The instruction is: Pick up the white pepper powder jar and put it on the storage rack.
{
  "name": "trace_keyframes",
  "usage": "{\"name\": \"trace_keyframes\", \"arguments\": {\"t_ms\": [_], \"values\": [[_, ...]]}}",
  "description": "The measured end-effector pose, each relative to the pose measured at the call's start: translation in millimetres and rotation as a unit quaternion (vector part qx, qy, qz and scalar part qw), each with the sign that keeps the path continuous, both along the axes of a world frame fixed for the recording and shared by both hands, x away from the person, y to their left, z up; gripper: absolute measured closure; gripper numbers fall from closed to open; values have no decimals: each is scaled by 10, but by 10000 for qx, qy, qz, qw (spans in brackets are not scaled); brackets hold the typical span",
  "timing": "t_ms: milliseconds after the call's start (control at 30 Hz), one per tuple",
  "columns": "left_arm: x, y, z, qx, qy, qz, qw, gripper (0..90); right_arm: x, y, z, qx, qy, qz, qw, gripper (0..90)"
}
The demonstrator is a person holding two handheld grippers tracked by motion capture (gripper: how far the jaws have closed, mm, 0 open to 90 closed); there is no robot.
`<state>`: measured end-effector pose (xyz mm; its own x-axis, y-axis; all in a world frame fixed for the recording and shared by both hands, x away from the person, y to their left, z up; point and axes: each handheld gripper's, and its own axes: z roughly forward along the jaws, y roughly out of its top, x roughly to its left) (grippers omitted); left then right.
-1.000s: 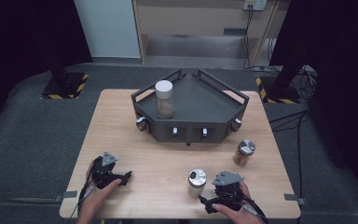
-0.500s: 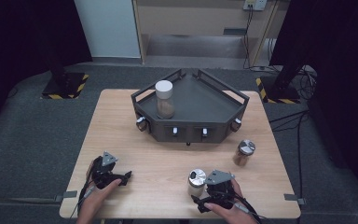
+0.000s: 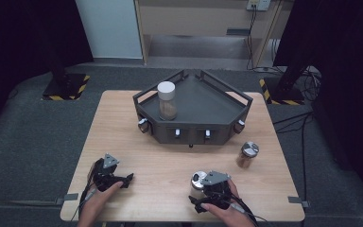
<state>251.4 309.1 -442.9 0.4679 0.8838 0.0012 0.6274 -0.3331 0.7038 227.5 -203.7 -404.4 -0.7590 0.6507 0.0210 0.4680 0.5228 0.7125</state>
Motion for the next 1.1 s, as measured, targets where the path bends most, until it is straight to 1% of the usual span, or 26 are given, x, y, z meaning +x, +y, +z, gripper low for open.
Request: {"name": "trace_keyframes", "arguments": {"t_ms": [133, 367, 533, 567, 600, 633, 900, 967, 1100], "values": [[0, 0, 0, 1, -1, 0, 10000, 0, 6, 5, -26, 47, -6, -34, 10000, 66], [0, 0, 0, 1, -1, 0, 10000, 0, 22, 41, -68, 47, 3, -54, 10000, 101], [0, 0, 0, -1, -1, 1, 10000, 0, 8, 48, -90, 71, -71, -116, 9999, 163], [0, 0, 0, 0, -1, 1, 10000, 0, 5, 38, -94, 118, -93, -154, 9998, 203], [-1, 0, -1, 0, -2, 1, 10000, 0, 5, 38, -94, 118, -93, -154, 9998, 203], [0, 0, 0, 0, -1, 0, 10000, 0, 11, 24, -104, 192, -97, -181, 9996, 225], [-1, 0, 0, 0, -2, 1, 10000, 0, 8, 21, -145, 303, -79, -236, 9992, 283], [0, 0, 0, 0, -1, 0, 10000, 0, -8, 34, -154, 278, -122, -255, 9992, 298], [-1, -1, -1, 0, -2, 2, 10000, 0, -17, 41, -153, 263, -136, -276, 9992, 303]]}}
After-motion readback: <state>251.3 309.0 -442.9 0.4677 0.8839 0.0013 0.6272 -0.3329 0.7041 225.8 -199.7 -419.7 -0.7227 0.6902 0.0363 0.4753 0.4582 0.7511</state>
